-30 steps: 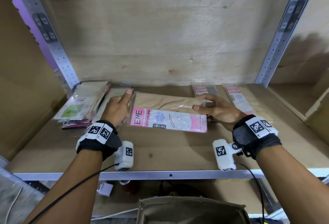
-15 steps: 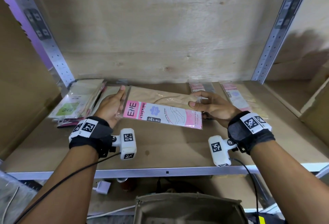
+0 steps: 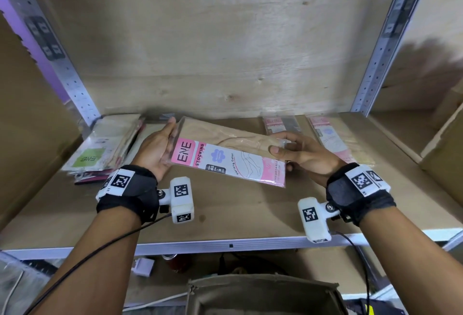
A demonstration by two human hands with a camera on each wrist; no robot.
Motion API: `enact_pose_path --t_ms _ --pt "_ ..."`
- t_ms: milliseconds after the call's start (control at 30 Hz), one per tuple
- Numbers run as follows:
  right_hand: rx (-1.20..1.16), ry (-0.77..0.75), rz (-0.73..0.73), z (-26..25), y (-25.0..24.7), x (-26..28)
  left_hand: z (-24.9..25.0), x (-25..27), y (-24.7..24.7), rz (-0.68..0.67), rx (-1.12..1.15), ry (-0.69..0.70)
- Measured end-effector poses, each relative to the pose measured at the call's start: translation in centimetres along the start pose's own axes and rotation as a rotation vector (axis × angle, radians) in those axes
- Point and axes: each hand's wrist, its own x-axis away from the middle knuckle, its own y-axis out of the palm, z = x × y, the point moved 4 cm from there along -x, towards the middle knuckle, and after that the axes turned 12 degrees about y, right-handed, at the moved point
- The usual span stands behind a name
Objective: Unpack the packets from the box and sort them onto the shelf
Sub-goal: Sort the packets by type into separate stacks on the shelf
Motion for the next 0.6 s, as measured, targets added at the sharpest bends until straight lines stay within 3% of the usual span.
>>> enact_pose_path --t_ms 100,300,467,600 --pt "-0.053 -0.014 -0.008 0.1 -1.2 0.2 0.1 0.1 1.5 -0.047 0.039 -0.023" --pt "-0.221 0.019 0.077 0.8 -5.4 1.4 0.2 -0.4 5.9 0.103 0.333 -0.047" --pt "-0.475 0.021 0.232 1.3 -9.8 2.1 -0.5 0.6 14.7 -0.182 0.262 -0.091" --pt "-0.564 0.023 0.323 1.8 -11.6 2.1 -2.9 3.0 21.9 -0.339 0.014 -0.084"
